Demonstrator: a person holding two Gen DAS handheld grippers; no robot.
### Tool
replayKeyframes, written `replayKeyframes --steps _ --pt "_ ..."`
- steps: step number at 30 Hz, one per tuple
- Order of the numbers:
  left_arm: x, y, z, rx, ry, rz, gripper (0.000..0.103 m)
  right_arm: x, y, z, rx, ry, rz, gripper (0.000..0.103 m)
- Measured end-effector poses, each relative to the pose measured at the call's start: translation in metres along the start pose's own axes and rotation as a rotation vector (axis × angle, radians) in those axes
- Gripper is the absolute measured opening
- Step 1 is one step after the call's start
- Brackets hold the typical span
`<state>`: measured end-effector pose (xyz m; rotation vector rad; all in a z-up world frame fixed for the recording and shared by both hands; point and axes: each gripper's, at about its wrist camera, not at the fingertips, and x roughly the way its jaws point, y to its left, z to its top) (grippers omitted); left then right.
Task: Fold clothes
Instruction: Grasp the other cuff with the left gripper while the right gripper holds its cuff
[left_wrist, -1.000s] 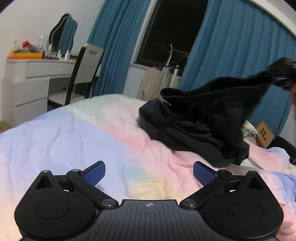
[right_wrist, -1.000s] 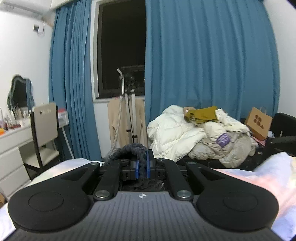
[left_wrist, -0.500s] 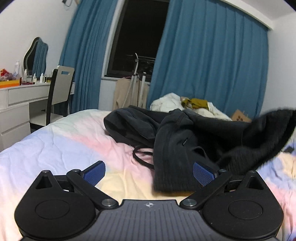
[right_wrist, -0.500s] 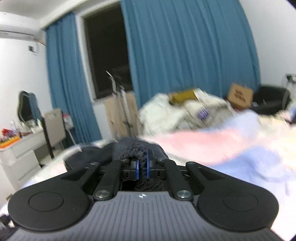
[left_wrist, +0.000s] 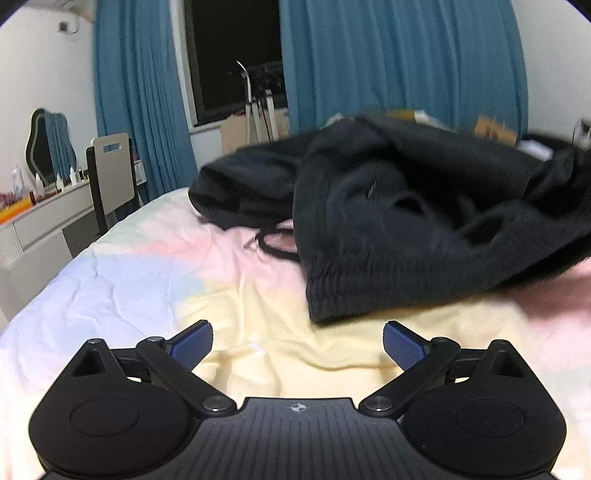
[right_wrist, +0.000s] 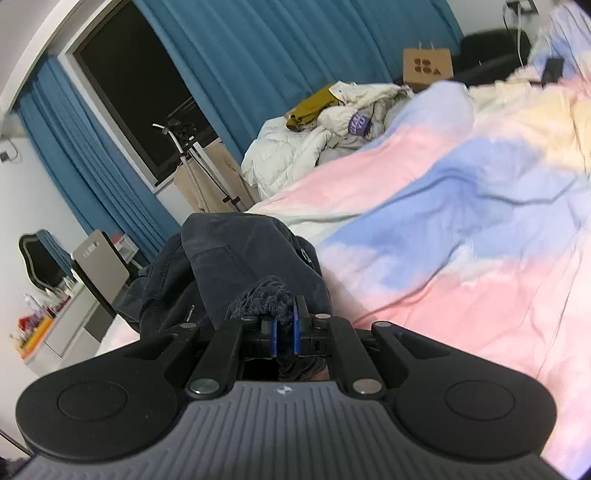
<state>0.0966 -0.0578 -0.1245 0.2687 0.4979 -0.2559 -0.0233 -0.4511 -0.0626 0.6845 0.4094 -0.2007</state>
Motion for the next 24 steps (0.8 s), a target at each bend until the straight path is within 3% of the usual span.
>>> replayKeyframes --steps 2,6,9,12,15,19,21,24 --pt "0.017 -0.005 -0.001 0.037 0.023 0.016 0.095 0.004 -0.005 0.000 0.024 0.008 0.009 0.008" --pt "0.038 -0.002 -0.002 -0.009 0.029 0.038 0.090 0.010 -0.015 0.001 0.064 0.007 0.006 0.008" --pt "0.039 0.007 -0.002 -0.099 -0.021 0.035 0.082 0.015 -0.019 0.001 0.071 -0.009 -0.016 0.008" --pt "0.033 0.015 -0.001 -0.163 -0.101 -0.017 0.081 0.018 -0.018 0.002 0.072 -0.025 -0.025 0.008" --pt "0.038 0.013 0.003 -0.167 -0.121 -0.010 0.079 0.020 -0.013 0.002 0.040 -0.046 -0.033 0.008" --pt "0.060 0.015 0.008 -0.227 -0.085 -0.065 0.058 0.028 -0.007 -0.001 -0.028 -0.070 -0.074 0.009" --pt "0.067 0.014 0.013 -0.219 -0.098 -0.062 0.056 0.033 -0.005 -0.005 -0.067 -0.075 -0.110 0.009" --pt "0.071 0.017 0.023 -0.262 -0.113 -0.081 0.029 0.040 -0.004 -0.009 -0.090 -0.049 -0.121 0.008"
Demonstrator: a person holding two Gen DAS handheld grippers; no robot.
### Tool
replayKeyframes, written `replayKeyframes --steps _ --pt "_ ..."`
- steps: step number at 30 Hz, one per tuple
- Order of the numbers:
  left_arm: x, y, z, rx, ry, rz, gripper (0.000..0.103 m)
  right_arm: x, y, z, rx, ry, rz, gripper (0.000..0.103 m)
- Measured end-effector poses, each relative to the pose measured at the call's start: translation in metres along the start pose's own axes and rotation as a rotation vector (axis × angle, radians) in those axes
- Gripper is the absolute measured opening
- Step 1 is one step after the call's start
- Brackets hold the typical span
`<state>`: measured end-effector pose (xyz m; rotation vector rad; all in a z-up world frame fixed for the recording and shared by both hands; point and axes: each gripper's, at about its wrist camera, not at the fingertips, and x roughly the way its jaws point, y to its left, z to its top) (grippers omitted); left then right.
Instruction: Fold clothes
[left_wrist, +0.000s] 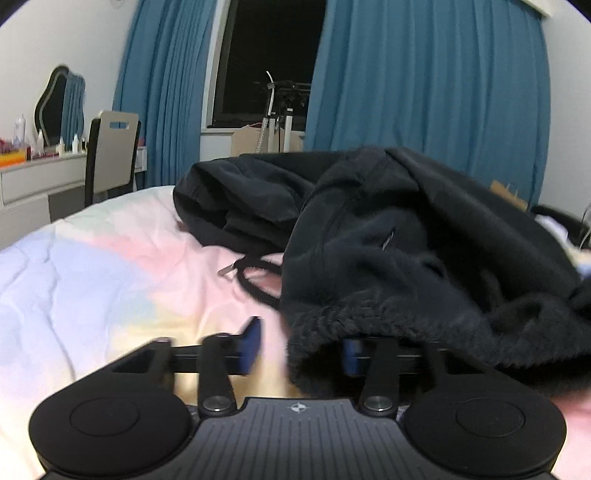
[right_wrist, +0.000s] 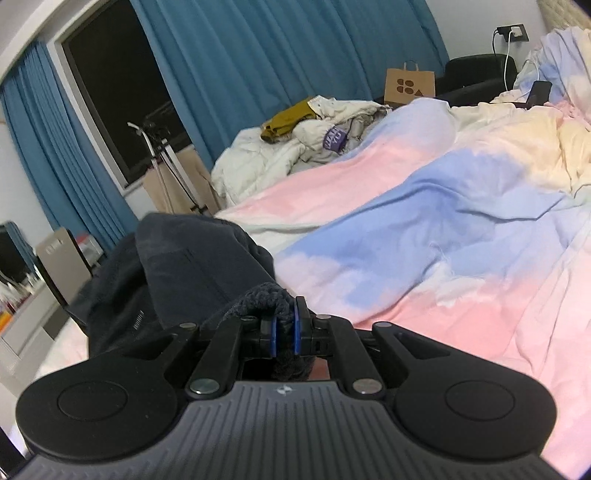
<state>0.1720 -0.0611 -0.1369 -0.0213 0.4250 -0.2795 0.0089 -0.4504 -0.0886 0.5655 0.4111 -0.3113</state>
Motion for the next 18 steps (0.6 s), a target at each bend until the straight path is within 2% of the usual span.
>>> replayKeyframes --steps 2,4,9,13,18 --pt "-0.005 0.000 0.012 -0.034 -0.030 0.013 0.015 0.003 0.003 -0.002 -0.013 0.028 0.010 0.008" --pt "-0.020 0.001 0.026 -0.067 -0.091 0.023 0.010 0.000 0.006 -0.006 -0.023 0.040 0.032 0.008" --pt "-0.067 0.013 0.071 -0.146 -0.205 0.020 0.008 -0.019 0.016 -0.015 -0.041 0.084 0.142 0.008" --pt "-0.110 0.033 0.114 -0.186 -0.309 0.027 0.007 -0.054 0.042 -0.020 -0.050 0.091 0.296 0.008" --pt "-0.149 0.075 0.166 -0.192 -0.374 0.088 0.006 -0.087 0.089 -0.042 -0.042 0.093 0.509 0.008"
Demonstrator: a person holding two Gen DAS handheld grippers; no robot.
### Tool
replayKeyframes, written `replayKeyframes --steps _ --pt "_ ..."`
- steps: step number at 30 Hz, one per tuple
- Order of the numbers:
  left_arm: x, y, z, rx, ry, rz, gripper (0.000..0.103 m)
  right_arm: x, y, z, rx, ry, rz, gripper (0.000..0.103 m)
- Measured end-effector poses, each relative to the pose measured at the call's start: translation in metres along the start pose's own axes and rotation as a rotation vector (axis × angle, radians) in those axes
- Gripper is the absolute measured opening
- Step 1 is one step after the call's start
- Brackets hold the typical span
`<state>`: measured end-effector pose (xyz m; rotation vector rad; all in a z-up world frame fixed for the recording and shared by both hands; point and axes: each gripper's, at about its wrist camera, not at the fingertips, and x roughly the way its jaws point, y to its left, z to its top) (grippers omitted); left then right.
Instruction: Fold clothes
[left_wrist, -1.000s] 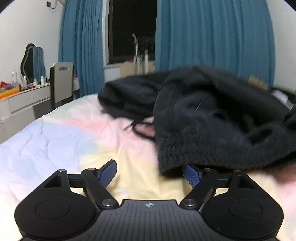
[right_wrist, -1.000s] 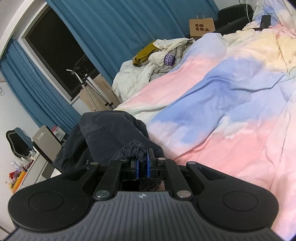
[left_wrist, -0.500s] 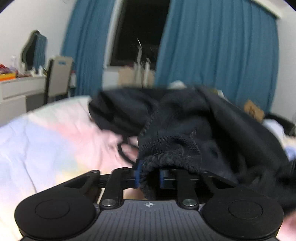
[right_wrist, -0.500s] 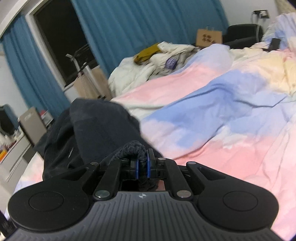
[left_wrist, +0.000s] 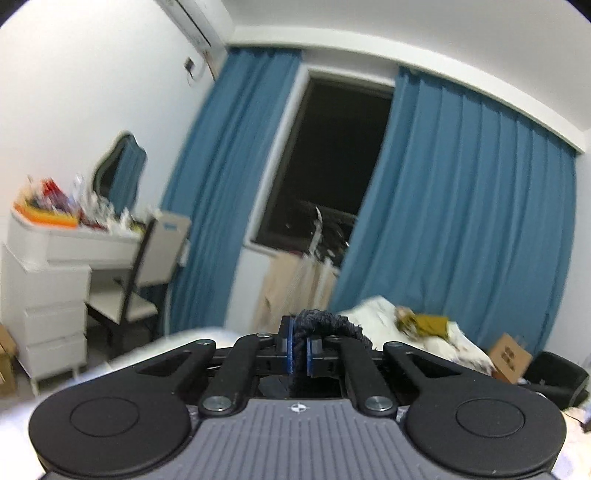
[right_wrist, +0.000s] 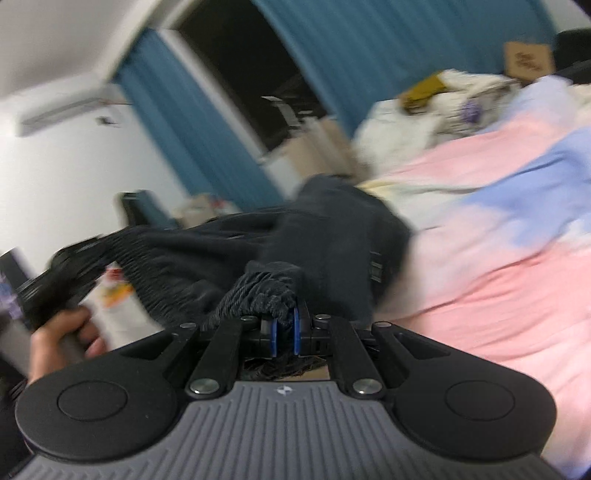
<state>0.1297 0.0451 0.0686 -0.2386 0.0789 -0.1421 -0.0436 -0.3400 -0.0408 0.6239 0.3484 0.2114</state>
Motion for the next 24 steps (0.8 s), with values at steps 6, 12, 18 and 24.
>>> replayKeyframes --steps 6,12,18,24 --pt "0.001 0.062 0.071 -0.003 -0.004 0.070 0.006 0.049 0.083 -0.038 -0.015 0.084 0.226 0.008" --pt "0.017 0.150 0.092 0.073 0.004 0.206 0.006 0.129 0.172 -0.086 -0.113 0.205 0.387 0.009" --pt "0.060 0.253 0.035 0.070 0.149 0.338 0.007 0.219 0.205 -0.148 -0.178 0.378 0.393 0.009" --pt "0.071 0.305 -0.036 0.022 0.232 0.397 0.007 0.262 0.206 -0.189 -0.273 0.478 0.361 0.011"
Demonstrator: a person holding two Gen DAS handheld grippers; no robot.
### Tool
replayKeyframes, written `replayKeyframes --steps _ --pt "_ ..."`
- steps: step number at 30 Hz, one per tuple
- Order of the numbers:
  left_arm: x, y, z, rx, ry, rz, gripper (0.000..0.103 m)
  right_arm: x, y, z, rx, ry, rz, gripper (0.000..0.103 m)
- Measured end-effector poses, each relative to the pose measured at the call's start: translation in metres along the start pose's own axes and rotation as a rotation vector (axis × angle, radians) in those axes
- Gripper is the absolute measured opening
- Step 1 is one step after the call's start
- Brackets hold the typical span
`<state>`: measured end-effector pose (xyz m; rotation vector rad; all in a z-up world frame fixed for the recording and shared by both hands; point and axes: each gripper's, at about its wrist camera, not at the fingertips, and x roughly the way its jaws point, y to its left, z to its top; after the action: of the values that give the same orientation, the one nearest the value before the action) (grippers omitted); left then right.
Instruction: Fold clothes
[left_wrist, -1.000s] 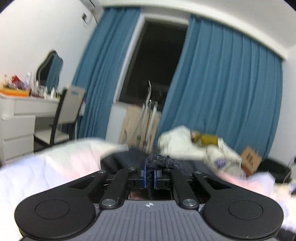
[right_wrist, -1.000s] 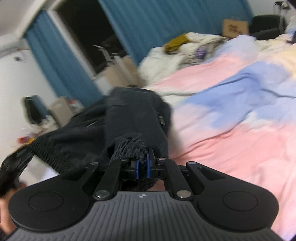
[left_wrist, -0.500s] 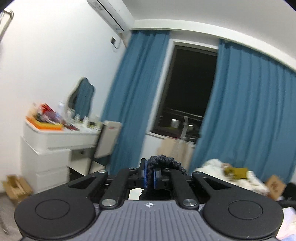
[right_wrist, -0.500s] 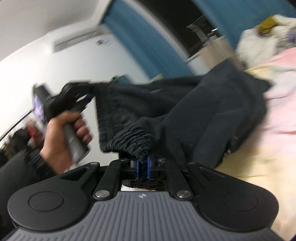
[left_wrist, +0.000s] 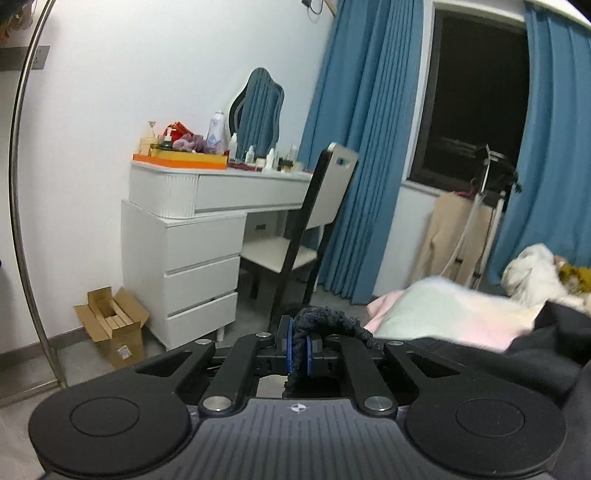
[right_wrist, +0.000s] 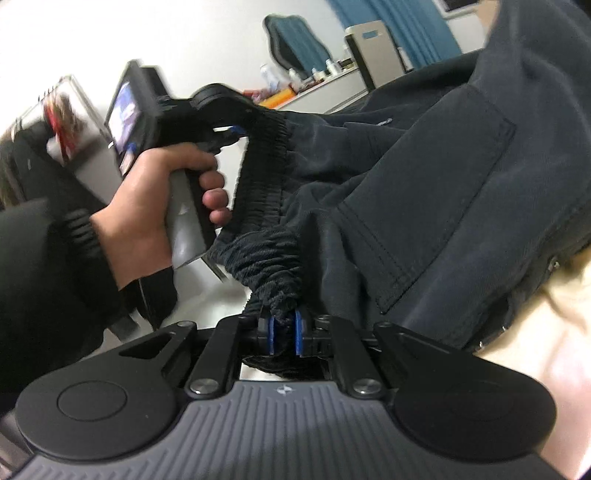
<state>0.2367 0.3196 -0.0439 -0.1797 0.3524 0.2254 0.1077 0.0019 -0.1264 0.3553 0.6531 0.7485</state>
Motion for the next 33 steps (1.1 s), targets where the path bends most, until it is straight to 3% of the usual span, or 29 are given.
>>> replayKeyframes --steps 3,6,8,11,14,19,25,28,33 --pt "0.001 0.007 -0.004 -0.005 0.004 -0.014 0.008 -0.001 0.009 0.004 -0.035 0.012 0.001 0.015" --pt "-0.003 0.002 0.002 0.009 0.016 0.000 0.019 -0.010 0.009 0.011 -0.027 0.042 0.021 0.028" --pt "-0.006 0.000 0.008 0.019 0.017 0.047 0.041 -0.015 0.010 0.013 -0.025 0.059 0.030 0.044" --pt "-0.024 0.000 0.013 0.019 0.012 0.111 0.069 -0.034 0.013 0.007 -0.078 0.081 -0.007 0.047" --pt "-0.055 -0.004 0.016 0.004 0.005 0.104 0.085 -0.061 0.022 0.007 -0.111 0.070 -0.038 0.052" --pt "-0.107 -0.027 0.016 -0.022 0.008 0.035 0.088 -0.124 0.023 0.015 -0.153 0.021 -0.102 0.052" --pt "-0.140 -0.106 0.013 -0.015 0.030 -0.143 0.089 -0.217 -0.009 0.027 -0.148 -0.057 -0.256 0.055" --pt "-0.139 -0.160 0.010 -0.022 0.068 -0.243 0.089 -0.261 -0.039 0.030 -0.092 -0.114 -0.322 0.057" --pt "-0.112 -0.254 0.000 0.012 0.118 -0.302 0.089 -0.302 -0.093 0.036 0.015 -0.218 -0.377 0.057"
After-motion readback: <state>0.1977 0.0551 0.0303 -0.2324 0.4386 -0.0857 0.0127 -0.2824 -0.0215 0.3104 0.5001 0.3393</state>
